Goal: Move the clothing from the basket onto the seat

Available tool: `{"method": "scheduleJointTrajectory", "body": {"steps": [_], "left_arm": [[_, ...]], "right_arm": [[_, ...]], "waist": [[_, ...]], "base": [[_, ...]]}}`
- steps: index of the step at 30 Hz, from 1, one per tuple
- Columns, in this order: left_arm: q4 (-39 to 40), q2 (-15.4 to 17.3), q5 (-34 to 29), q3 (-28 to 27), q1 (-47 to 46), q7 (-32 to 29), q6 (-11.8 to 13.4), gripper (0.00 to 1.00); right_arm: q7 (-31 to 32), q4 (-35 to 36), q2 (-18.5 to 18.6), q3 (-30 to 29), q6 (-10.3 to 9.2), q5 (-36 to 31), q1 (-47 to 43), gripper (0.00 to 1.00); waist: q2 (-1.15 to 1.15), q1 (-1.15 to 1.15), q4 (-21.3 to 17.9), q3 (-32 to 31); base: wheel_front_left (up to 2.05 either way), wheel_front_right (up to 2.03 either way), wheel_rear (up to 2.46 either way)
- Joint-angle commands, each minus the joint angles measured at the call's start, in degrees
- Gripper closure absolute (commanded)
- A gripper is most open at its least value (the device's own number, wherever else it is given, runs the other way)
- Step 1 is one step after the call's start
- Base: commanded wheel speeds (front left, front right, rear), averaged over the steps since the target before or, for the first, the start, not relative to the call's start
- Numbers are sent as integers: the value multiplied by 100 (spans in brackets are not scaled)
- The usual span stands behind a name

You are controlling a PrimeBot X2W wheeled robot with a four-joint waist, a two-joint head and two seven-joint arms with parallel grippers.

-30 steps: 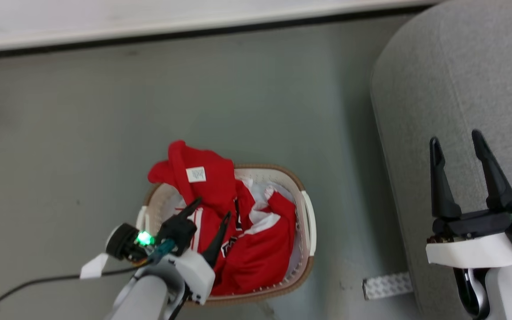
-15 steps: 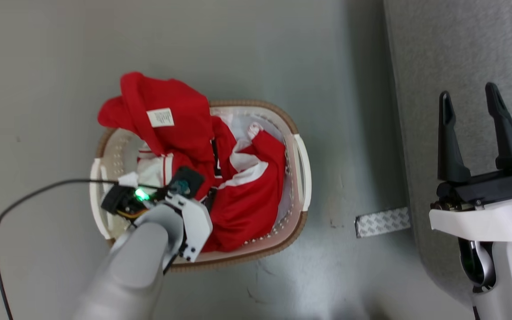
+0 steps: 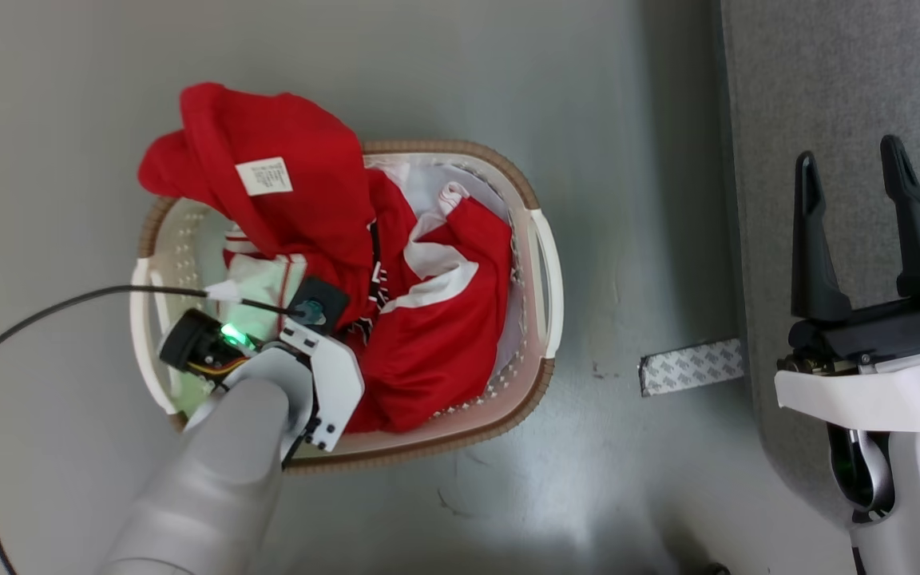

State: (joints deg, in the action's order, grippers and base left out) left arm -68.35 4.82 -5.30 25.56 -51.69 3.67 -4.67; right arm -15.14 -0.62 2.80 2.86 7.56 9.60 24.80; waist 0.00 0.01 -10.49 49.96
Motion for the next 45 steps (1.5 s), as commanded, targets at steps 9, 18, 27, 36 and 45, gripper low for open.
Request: {"method": "scheduleJointTrajectory", "body": {"steps": [9, 18, 27, 36, 45], "left_arm": [[-144, -139, 835, -453, 552, 879, 28, 100], [205, -182, 1319, -499, 1570, 1118, -181, 100], [1656, -80, 1559, -494, 2158, 1063, -202, 100], [4258, 180, 1567, -427, 2710, 160, 30, 100], [6830, 539, 1674, -360, 3249, -1063, 73, 100]], "right_arm": [[-2, -319, 19, -5, -13, -101, -320, 0], [-2, -785, 20, 155, -13, -86, -958, 0], [-2, -1007, 20, 465, -14, -135, -1576, 0], [-2, -1009, 18, 967, -14, -213, -1844, 0], [-1, -1030, 131, 2091, -14, -461, -1326, 0]], "waist": [[0, -1, 320, -1189], [0, -1, 728, -3055], [0, -1, 893, -4294], [0, -1, 793, -4809], [0, -1, 616, -4943]], "base": [[0, 0, 0], [0, 0, 0], [0, 0, 0], [0, 0, 0], [0, 0, 0]]}}
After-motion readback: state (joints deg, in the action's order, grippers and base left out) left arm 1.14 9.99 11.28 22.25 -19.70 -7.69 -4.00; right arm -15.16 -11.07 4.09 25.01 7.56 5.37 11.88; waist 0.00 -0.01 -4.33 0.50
